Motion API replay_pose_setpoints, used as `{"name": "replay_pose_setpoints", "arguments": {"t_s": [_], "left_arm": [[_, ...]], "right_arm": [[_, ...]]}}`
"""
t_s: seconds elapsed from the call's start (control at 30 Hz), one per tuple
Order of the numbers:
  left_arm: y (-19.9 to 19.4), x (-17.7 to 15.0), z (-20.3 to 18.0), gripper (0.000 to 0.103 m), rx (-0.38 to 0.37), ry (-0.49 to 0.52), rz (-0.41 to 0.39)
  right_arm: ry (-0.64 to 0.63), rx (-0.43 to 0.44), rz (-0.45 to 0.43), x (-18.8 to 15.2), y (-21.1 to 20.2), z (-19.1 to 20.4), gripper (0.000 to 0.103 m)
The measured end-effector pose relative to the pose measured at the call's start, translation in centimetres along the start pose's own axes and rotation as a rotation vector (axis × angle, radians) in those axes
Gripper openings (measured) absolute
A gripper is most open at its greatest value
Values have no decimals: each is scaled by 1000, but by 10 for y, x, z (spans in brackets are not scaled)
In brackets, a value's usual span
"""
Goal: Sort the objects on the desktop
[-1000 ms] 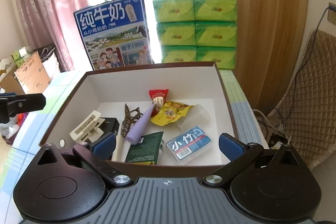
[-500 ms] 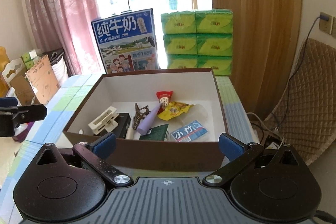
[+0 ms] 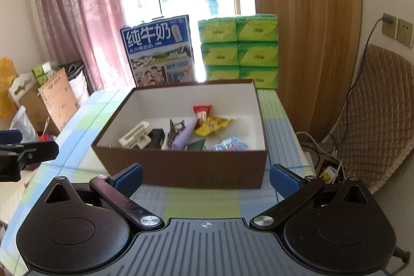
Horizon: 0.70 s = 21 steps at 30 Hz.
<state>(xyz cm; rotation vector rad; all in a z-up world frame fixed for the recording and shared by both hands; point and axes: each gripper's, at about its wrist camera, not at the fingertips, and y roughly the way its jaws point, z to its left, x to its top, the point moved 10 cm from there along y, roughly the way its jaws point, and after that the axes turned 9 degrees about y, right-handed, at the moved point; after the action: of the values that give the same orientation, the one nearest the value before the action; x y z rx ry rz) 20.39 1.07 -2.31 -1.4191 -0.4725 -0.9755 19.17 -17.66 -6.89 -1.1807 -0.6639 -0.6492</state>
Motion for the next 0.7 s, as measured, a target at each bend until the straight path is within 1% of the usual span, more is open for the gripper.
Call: {"name": "replay_pose_setpoints", "arguments": {"t_s": [0.17, 0.5, 0.7], "left_arm": [[-10, -11, -10, 102, 12, 7, 17], [-33, -32, -31, 102, 1, 8, 53], [-45, -47, -36, 102, 12, -3, 82]], "right_arm": [[-13, 6, 4, -10, -15, -3, 101], [-46, 26, 21, -31, -41, -5, 101], [-69, 33, 39, -44, -51, -6, 101]]}}
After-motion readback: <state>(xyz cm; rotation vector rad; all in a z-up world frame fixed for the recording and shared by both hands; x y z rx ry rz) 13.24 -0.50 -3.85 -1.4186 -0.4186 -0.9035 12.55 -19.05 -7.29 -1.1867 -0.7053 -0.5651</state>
